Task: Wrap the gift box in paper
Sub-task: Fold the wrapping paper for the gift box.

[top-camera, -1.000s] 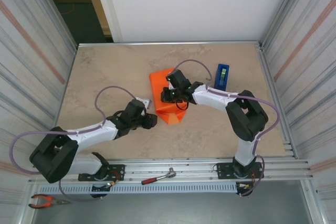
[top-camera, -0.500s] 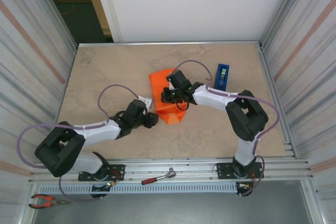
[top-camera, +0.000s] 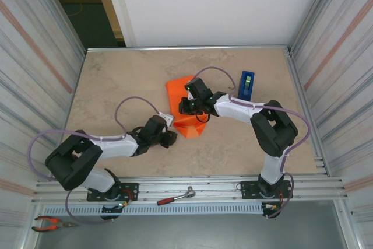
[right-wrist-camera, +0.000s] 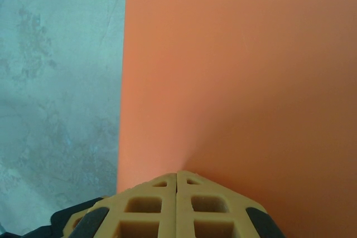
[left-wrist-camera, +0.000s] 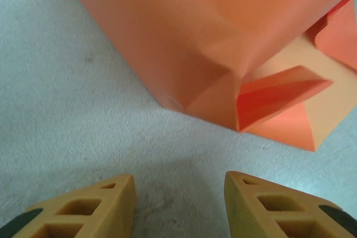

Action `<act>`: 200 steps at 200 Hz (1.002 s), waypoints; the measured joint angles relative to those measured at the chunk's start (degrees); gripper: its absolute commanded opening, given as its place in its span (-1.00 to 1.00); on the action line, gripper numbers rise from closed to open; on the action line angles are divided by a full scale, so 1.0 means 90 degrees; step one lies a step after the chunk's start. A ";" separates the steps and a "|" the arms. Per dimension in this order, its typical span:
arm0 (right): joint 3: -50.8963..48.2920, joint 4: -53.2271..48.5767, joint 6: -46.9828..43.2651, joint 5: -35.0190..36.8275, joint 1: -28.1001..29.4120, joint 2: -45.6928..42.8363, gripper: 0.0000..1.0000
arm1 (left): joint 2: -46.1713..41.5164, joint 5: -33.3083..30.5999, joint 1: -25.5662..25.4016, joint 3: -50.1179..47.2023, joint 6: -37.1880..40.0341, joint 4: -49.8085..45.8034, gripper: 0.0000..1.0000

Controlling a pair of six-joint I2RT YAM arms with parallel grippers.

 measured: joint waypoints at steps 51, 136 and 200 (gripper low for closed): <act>-0.0041 0.0066 0.0002 -0.0002 -0.0002 0.0000 -1.00 | 0.0301 -0.0308 0.0000 0.0374 0.0107 0.0002 -0.20; -0.0083 0.0134 0.0000 -0.0095 -0.0032 -0.0002 -1.00 | 0.0673 -0.0427 0.0000 0.0753 0.0270 0.0002 -0.48; -0.0083 0.0134 0.0002 -0.0097 -0.0032 -0.0002 -1.00 | 0.0724 -0.0427 0.0000 0.0767 0.0316 0.0005 -0.39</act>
